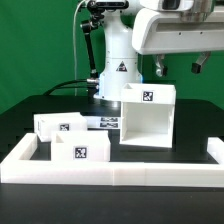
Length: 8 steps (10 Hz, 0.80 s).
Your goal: Assemble drawer
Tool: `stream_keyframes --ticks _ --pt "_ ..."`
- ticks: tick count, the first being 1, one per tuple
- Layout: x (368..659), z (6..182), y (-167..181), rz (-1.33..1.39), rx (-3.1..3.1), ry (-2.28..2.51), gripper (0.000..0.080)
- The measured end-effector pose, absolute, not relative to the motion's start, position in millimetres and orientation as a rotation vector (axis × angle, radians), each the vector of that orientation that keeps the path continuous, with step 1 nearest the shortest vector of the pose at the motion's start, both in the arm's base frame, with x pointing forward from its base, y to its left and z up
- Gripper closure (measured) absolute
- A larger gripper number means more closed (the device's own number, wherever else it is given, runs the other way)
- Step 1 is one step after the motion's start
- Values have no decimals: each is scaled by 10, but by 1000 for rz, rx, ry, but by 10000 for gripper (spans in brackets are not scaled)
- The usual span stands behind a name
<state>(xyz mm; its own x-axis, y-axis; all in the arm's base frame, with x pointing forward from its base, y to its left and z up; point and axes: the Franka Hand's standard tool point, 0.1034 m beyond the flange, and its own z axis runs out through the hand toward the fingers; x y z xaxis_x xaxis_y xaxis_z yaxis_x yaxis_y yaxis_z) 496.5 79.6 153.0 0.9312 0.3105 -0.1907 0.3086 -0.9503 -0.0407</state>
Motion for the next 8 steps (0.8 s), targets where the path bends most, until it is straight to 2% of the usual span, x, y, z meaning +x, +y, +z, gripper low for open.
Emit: stream_keyframes --ticks 2,3,8 --pt "4938 1524 805 285 -3128 -143 150" --pt "4828 1491 789 248 -3143 62 150" --pt "4477 1189 868 137 -3140 86 150"
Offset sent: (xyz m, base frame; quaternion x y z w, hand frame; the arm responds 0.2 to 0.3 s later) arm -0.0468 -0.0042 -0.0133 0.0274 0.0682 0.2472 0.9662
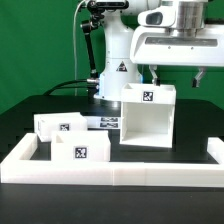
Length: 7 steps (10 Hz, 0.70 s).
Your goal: Assemble drawer
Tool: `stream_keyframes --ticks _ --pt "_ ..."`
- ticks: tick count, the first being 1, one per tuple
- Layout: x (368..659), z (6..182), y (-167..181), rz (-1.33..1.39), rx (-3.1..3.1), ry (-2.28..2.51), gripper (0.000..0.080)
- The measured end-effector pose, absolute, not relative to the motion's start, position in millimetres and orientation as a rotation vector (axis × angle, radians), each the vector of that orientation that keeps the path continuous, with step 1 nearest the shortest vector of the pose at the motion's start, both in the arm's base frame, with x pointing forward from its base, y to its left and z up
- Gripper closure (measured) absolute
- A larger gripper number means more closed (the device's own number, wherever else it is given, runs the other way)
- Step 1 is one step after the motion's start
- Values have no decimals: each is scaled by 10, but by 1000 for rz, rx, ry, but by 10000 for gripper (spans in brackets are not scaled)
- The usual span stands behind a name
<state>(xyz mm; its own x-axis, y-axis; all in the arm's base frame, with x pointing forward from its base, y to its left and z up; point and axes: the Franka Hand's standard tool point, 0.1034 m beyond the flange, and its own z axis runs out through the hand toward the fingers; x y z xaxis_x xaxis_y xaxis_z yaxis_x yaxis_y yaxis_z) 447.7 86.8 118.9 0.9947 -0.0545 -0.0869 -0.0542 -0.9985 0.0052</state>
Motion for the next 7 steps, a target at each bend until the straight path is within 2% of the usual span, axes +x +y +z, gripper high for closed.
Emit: stream_keyframes --ticks 4,7 --pt "4450 1148 889 -124 3139 -56 150" --pt "4378 997 888 -114 3177 -163 150"
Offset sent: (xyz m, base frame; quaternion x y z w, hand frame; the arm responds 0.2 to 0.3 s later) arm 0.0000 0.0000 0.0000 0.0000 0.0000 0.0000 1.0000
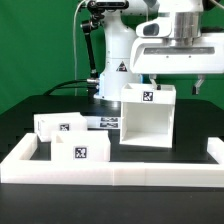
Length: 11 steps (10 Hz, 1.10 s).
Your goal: Assemble drawer
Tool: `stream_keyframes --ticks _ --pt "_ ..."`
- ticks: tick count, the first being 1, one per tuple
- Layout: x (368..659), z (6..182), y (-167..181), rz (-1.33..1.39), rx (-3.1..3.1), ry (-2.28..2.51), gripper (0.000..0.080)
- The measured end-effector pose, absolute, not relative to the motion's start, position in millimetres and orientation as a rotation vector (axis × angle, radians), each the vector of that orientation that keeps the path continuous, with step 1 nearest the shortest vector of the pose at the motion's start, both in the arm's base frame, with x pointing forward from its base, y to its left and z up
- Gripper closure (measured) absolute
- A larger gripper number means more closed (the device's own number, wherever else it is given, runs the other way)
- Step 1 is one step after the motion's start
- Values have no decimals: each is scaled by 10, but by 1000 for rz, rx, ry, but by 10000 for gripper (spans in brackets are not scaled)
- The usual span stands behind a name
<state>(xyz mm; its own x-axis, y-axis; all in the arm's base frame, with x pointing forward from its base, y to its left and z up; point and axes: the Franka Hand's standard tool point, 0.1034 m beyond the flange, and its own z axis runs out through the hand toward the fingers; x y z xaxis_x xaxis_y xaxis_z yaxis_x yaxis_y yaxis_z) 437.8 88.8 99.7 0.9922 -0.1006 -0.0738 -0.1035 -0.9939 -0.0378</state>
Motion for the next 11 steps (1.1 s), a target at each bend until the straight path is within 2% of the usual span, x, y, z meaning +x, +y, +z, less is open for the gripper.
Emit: stream_keyframes --ticks 3,4,5,7,8,9,11 --pt "4383 996 878 121 -3087 173 172" --pt "4384 995 878 120 -3087 173 317" --pt "4383 995 878 120 -3087 173 317" --pt "4383 995 879 120 -3087 173 593" --pt "4383 995 879 120 -3087 173 593" --pt "4385 996 879 119 -3087 173 753" --pt "4385 995 879 119 -3087 173 763"
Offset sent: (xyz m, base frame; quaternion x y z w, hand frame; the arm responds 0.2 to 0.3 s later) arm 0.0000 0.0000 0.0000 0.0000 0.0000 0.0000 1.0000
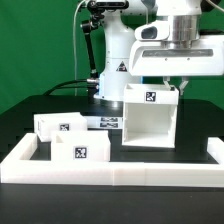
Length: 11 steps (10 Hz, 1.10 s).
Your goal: Assemble drawer
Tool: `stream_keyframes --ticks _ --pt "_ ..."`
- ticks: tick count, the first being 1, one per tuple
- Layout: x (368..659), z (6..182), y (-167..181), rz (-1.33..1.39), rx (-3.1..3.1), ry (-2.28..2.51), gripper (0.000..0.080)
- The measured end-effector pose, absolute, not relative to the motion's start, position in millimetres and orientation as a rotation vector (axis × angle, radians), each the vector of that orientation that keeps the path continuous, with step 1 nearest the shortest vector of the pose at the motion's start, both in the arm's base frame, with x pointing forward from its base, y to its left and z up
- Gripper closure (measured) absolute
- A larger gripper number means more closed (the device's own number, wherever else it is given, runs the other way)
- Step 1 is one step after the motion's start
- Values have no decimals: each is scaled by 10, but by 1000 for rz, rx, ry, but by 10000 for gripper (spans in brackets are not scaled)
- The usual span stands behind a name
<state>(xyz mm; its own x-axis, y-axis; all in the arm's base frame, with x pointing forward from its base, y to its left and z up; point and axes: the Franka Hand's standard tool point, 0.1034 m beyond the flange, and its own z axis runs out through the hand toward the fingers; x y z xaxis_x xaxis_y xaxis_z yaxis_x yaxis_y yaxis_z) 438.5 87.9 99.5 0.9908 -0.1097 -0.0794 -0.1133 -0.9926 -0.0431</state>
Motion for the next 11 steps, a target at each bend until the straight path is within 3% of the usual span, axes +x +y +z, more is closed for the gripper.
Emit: stream_keyframes --ticks 5,11 --pt "4397 994 881 120 -3086 174 763" --pt "5016 996 972 36 -3059 178 762"
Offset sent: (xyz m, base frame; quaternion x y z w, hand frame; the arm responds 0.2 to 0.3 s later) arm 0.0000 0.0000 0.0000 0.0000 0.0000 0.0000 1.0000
